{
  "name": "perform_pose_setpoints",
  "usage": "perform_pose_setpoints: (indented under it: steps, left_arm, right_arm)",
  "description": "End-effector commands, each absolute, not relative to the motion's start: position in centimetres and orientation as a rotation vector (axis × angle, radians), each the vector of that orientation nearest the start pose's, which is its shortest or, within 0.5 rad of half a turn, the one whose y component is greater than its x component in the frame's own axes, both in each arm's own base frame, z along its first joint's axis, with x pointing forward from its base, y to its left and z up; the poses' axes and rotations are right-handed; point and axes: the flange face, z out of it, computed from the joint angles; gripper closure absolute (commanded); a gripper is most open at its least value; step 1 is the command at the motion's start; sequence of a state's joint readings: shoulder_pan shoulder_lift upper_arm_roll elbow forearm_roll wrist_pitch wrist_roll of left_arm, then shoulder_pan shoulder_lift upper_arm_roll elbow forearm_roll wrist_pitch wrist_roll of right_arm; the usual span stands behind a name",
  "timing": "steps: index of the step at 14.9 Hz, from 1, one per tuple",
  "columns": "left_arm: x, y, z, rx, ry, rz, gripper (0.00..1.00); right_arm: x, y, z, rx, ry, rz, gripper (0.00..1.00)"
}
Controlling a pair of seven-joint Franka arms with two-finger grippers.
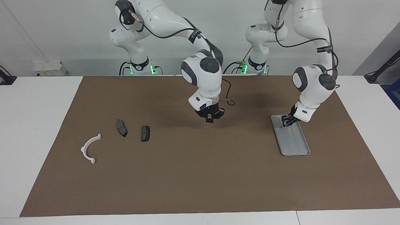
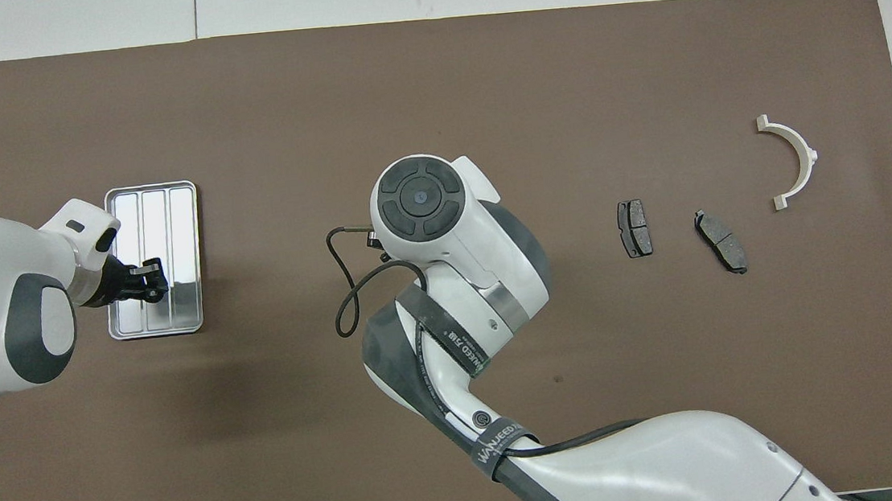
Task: Pick bearing gear from pile to tray
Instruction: 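Carry the second ring with the right gripper toward the table center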
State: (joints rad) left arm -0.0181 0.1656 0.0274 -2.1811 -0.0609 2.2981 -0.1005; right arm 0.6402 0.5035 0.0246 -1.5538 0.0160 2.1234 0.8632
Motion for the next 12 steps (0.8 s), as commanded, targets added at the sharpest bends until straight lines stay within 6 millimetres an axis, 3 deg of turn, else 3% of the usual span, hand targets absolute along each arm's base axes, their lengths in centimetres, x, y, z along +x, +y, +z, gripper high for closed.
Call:
perform_pose_setpoints:
  steps: [1,4,12]
  left_arm:
    - [54.4,0.1,30.5,-3.169,-0.26,0.064,1.0]
    - [54.2,0.3,30.3,-3.169,-0.256,0.076,1.0]
    - [54.1,0.6,30.3,-3.147,-0.212,0.081,1.0]
  right_arm:
    - [54.3,42.4,33.4,-3.042,0.351,-0.086,1.0]
    - [53.8,42.3,31.6,-3.047,0.35,-0.078,1.0]
    - [53.3,41.3,29.1,-3.034,0.362,-0.086,1.0]
